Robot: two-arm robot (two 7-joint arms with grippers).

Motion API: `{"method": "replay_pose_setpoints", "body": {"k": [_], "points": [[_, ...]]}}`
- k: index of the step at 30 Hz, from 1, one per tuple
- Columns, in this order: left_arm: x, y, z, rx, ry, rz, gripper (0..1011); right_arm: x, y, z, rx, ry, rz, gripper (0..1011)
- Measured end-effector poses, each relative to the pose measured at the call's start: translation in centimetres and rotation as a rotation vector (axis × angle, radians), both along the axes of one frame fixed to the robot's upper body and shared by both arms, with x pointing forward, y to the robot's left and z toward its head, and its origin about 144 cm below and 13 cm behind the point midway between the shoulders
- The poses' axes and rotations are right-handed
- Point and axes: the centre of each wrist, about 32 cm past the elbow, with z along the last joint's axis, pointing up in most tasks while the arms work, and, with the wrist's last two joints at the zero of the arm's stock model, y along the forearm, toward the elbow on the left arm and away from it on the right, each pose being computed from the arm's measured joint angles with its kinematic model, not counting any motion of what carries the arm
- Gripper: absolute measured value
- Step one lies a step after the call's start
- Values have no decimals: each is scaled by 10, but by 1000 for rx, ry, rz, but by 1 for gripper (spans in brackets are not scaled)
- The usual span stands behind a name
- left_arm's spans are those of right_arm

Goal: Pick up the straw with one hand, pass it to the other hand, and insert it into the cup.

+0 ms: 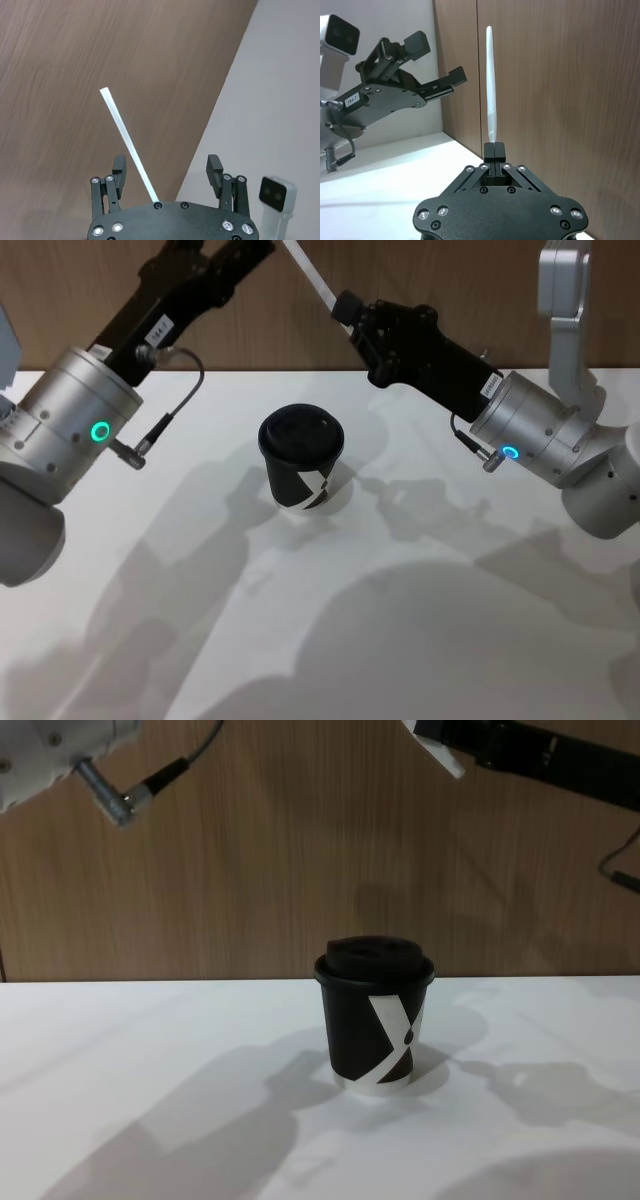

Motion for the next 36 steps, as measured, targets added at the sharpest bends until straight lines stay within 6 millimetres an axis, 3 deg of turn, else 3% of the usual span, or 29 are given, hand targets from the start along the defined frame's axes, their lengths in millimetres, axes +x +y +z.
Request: {"method": "replay_pose_setpoints", "body": {"k": [16,36], "points": [[12,-8,-3,-120,134,-51,1003,0,0,0,0,0,0,0],[34,-20,-6,-118,177,-107,1003,0,0,0,0,0,0,0]]}}
